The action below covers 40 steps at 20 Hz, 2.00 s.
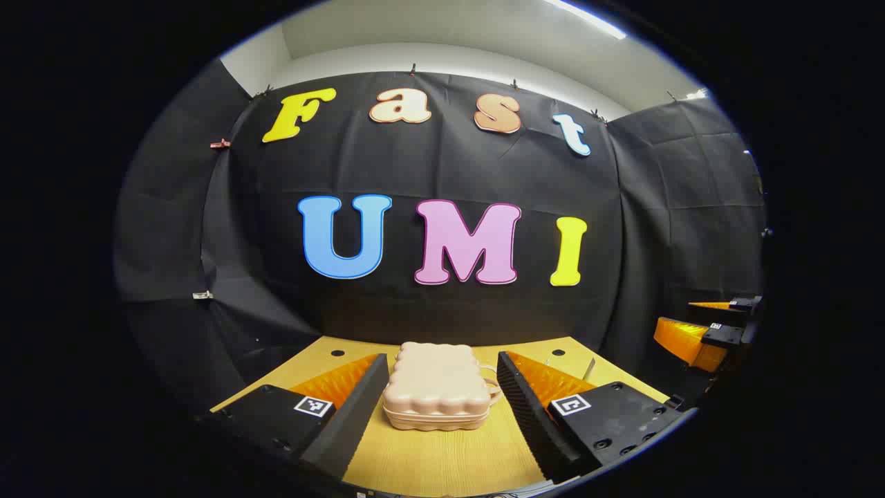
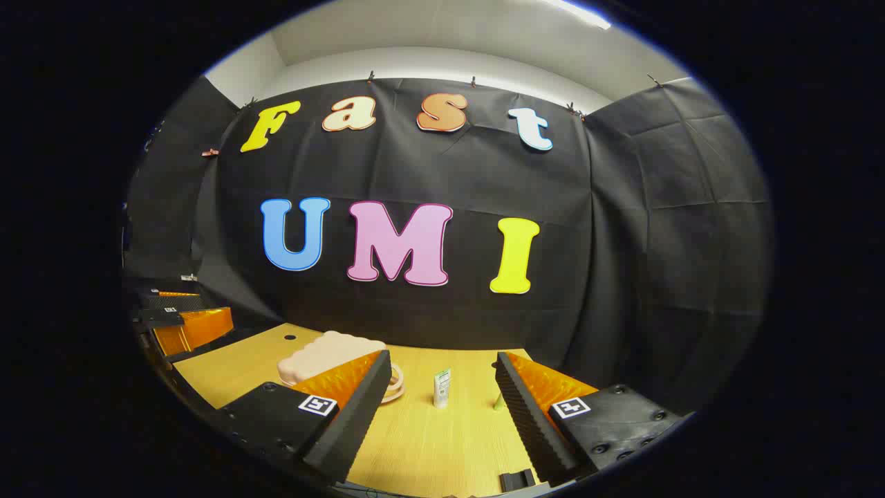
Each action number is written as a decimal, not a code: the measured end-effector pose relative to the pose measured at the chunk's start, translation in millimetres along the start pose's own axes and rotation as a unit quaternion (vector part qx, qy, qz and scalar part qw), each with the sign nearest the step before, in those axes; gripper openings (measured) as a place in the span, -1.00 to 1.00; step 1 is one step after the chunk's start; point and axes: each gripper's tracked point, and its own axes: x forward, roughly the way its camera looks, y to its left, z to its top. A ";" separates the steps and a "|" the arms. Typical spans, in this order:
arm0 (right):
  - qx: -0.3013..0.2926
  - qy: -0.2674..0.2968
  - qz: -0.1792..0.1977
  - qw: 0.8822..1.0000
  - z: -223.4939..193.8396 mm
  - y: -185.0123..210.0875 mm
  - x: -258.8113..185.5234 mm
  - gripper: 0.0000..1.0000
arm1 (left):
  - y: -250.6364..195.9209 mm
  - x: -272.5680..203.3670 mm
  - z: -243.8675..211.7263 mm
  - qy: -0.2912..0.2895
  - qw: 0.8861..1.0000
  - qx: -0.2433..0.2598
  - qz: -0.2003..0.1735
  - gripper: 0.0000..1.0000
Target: First open the suitcase, pack the skin care products into it, and then close the suitcase.
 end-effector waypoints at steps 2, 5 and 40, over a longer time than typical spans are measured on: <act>0.005 0.009 -0.005 1.000 -4.8 -7.0 11.7 0.92 | -1.2 10.0 -5.9 0.007 1.000 -0.003 0.000 0.98; 0.007 0.027 -0.011 1.000 -17.8 -15.1 28.7 0.92 | -3.3 27.2 -11.1 0.018 1.000 -0.007 0.003 0.98; 0.065 0.181 -0.049 0.980 -163.8 -109.5 162.6 0.92 | -170.6 361.6 -275.3 0.335 0.941 0.014 -0.052 0.41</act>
